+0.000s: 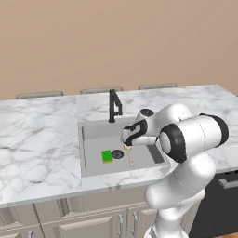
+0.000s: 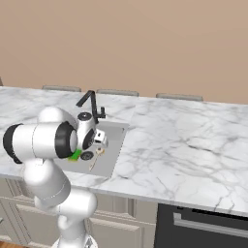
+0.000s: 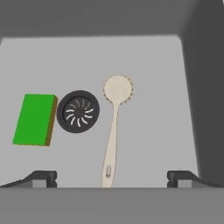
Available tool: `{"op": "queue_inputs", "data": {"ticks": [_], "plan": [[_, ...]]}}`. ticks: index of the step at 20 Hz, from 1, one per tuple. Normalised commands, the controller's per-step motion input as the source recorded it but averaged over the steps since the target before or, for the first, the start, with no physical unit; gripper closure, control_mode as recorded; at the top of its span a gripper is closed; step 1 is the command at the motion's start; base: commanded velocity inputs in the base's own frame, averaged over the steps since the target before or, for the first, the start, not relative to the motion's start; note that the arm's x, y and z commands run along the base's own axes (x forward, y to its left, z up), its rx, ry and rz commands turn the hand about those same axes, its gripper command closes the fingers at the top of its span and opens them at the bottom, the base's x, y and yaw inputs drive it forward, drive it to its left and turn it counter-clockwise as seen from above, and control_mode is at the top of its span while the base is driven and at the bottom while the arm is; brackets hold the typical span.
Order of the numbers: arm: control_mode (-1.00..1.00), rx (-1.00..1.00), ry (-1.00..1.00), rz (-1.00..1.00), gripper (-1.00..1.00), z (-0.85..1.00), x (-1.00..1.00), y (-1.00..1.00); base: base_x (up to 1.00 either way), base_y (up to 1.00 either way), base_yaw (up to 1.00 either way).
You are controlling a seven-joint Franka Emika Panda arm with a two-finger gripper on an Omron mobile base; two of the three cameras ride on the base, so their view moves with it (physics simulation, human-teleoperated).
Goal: Pick up the sponge and dish brush from the sink, and place them back in the cabinet, and close the cabinet door.
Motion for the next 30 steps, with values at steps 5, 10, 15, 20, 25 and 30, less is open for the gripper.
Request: {"op": "queue_inputs", "data": {"ticks": [5, 10, 15, 20, 25, 30], "plan": [[-1.00, 0.00, 0.00, 0.00, -1.00, -0.22, 0.05, 0.00, 0.00, 0.00, 0.00], [-1.00, 0.00, 0.00, 0.00, -1.00, -0.19, 0.03, 0.00, 0.00, 0.00, 0.00], [-1.00, 0.00, 0.00, 0.00, -1.00, -0.15, 0.01, 0.00, 0.00, 0.00, 0.00], [-1.00, 0.00, 0.00, 0.00, -1.00, -0.13, 0.04, 0.00, 0.00, 0.00, 0.00], [-1.00, 0.00, 0.00, 0.00, -1.00, -0.08, 0.06, 0.00, 0.00, 0.00, 0.00], [-1.00, 0.00, 0.00, 0.00, -1.00, -0.08, 0.04, 0.00, 0.00, 0.00, 0.00]]}}
